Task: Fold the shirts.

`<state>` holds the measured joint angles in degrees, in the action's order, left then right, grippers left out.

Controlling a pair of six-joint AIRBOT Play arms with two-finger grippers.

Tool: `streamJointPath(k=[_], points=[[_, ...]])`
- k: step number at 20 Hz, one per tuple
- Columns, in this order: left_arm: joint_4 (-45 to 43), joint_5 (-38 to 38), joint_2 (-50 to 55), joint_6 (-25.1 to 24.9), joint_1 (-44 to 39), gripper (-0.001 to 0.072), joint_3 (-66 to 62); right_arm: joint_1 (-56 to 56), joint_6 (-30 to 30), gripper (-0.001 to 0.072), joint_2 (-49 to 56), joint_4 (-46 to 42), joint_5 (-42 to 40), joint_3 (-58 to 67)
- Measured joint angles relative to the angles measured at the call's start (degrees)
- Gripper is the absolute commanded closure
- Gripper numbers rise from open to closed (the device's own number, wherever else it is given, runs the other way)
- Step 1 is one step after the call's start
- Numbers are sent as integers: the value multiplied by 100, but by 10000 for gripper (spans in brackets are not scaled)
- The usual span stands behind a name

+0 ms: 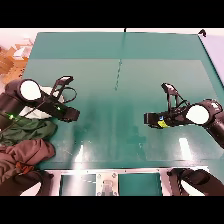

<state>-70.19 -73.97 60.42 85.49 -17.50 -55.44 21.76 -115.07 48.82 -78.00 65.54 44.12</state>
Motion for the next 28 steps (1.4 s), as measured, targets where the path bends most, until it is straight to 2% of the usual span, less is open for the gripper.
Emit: streamJointPath(k=[18, 24, 25, 26, 27, 28], points=[[87, 42, 0, 0, 0, 684, -9, 0, 0, 694, 0, 0, -31, -31], [219, 708, 0, 0, 0, 684, -9, 13, 0, 693, 17, 0, -330, -74], [192, 852, 0, 0, 0, 682, -9, 13, 0, 673, 26, 0, -424, -79], [111, 1023, 0, -2, -2, 464, -9, 13, 0, 561, 28, 0, -522, -79], [-52, 1158, 0, -2, -2, 6, -13, 13, 0, 426, 35, 0, -612, -81], [-354, 1279, 0, 31, -2, -6, -15, 13, 0, 393, 39, -2, -671, -85]])
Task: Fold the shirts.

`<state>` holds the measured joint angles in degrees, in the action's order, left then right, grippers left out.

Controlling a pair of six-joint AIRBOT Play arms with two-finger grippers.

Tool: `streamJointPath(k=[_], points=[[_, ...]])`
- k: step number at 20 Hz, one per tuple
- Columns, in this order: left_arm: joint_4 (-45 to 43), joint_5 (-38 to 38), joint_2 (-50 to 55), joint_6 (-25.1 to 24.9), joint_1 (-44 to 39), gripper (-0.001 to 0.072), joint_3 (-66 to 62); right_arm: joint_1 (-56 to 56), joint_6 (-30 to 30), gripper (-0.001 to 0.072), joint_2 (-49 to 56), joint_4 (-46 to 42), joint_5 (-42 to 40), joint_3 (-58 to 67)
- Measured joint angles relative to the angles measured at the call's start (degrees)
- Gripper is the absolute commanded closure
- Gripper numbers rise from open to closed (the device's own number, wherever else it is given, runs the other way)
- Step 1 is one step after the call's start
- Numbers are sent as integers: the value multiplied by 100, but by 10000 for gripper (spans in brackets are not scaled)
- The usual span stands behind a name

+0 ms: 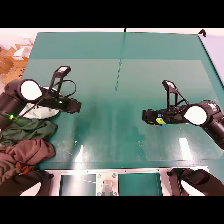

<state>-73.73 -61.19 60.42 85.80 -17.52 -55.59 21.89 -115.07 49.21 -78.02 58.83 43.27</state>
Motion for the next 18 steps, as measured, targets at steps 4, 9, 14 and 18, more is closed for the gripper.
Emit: streamJointPath(k=[4, 9, 14, 18], points=[[-2118, 149, 17, 671, 343, -9, 0, -37, 0, 378, 4, -2, -160, 2], [-3250, 302, 509, 966, 1366, -10, 7, -216, 0, 378, 28, -55, -251, 2], [-3539, 1117, 1530, 780, 1727, 23, 2, -529, 15, 381, 35, -96, -273, 2], [-3685, 1458, 2238, 376, 1786, 685, -37, -804, 20, 393, 35, -103, -271, 2]])
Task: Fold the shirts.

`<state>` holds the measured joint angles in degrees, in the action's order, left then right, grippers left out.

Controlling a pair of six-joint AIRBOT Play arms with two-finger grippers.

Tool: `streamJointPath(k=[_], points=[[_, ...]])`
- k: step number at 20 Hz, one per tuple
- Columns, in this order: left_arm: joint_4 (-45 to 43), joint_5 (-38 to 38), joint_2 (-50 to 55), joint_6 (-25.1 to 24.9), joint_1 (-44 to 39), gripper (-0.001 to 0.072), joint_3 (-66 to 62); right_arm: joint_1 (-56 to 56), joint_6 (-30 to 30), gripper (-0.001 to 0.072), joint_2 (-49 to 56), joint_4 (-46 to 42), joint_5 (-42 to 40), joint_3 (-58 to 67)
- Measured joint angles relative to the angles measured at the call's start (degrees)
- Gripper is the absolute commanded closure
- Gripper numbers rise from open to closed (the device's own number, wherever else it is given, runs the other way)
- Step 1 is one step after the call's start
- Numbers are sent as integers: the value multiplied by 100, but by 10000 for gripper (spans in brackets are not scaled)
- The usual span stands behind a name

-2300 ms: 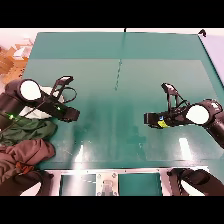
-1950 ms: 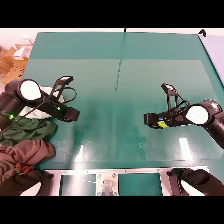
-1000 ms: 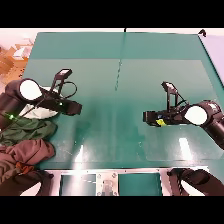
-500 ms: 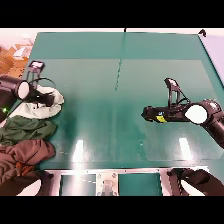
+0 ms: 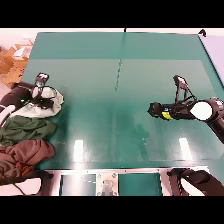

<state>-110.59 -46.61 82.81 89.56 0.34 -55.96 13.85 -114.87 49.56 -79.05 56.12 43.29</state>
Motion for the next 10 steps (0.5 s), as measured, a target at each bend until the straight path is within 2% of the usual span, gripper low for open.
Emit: streamJointPath(k=[2, 7, 9, 10], points=[[-37, -74, 157, -205, -33, 686, -190, -164, 4, 523, 0, 2, 74, -2], [216, -979, -245, -518, -721, 686, -1585, -876, 319, 524, -4, -4, 680, 101], [636, -1263, -586, -623, -1222, 686, -2312, -1235, 538, 585, -4, -2, 909, 223], [872, -1429, -686, -651, -1467, 686, -2599, -1414, 625, 585, -4, -4, 1010, 295]])
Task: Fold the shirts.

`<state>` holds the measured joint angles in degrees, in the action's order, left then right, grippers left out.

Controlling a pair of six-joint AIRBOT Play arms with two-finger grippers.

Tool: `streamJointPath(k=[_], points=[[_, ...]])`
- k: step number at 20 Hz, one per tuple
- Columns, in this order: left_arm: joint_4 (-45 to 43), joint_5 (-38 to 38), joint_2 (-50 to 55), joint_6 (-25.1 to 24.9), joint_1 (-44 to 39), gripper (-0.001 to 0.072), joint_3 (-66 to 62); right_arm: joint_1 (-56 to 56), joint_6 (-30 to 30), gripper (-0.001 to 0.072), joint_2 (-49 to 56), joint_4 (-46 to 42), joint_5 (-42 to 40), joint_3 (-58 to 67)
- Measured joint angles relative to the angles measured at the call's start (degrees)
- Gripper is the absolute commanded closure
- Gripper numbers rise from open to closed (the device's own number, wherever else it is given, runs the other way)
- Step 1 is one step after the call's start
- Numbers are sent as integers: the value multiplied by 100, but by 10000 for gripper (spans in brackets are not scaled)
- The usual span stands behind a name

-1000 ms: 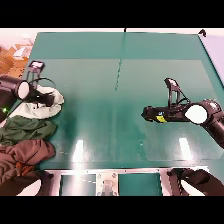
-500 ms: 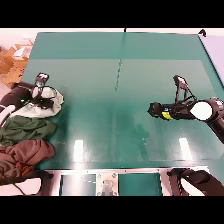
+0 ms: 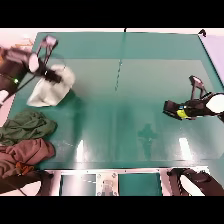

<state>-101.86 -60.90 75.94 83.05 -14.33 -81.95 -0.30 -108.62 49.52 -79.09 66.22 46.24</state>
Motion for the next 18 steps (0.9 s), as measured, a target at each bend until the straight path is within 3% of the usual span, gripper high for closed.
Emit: streamJointPath(k=[5, 6, 7, 8, 12, 17, 18], points=[[1460, -363, 28, -72, -1261, 683, -691, -551, 245, 580, 0, 13, 221, 293], [1755, -358, 170, -85, -1475, 547, -737, -592, 269, 575, 0, 28, 238, 319], [2061, -334, 378, -90, -1685, 158, -767, -629, 280, 510, 0, 35, 251, 343], [2330, -295, 605, -90, -1860, 101, -791, -649, 295, 407, 0, 50, 260, 356], [2988, -337, 1274, -72, -2026, 100, -861, -695, 380, 282, 0, 96, 350, 382], [3220, -1222, 1394, -57, -896, 98, -1071, -710, 433, 284, 15, 162, 380, 28], [3239, -1346, 1394, -52, -608, 58, -1021, -710, 505, 284, 57, 291, 243, -127]])
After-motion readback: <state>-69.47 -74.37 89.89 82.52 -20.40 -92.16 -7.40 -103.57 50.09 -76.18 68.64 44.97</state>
